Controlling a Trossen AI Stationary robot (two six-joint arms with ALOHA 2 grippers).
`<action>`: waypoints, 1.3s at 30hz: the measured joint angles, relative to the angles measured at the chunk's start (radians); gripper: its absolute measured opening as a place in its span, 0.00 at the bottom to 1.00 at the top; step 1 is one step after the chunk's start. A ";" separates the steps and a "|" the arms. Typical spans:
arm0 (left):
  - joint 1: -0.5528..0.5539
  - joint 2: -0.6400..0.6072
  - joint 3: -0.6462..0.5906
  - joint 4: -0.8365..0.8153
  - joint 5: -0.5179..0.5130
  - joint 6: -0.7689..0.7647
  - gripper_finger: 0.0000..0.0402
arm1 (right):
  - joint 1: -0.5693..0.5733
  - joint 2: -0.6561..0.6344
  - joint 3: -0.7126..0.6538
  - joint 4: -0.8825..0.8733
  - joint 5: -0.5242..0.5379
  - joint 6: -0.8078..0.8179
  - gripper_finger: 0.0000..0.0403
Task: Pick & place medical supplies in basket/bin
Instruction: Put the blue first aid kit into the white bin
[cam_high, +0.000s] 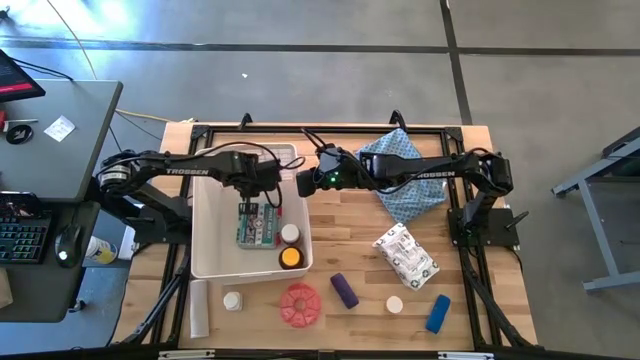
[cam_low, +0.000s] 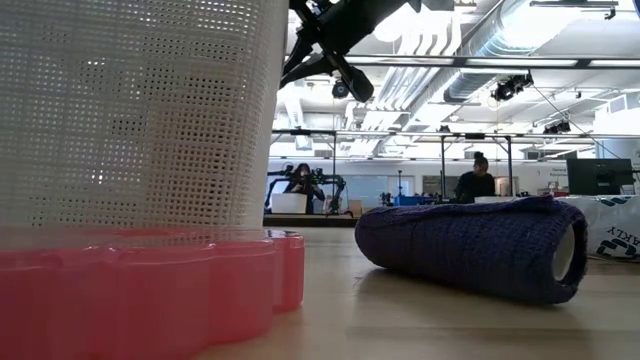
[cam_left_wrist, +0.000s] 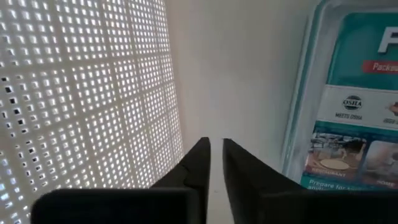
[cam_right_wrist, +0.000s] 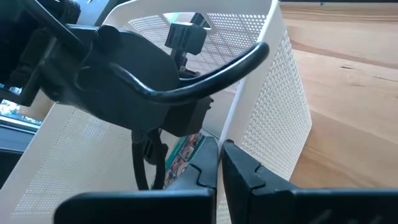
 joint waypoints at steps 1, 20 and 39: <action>0.000 0.000 0.000 0.000 0.009 0.000 0.21 | 0.000 0.000 0.000 0.000 0.000 0.000 0.00; -0.098 -0.085 0.086 -0.079 -0.075 -0.085 0.11 | -0.001 0.000 0.000 -0.010 0.033 0.015 0.00; -0.130 -0.092 -0.176 0.121 -0.105 -0.164 0.14 | -0.004 0.000 0.000 -0.012 0.016 -0.002 0.00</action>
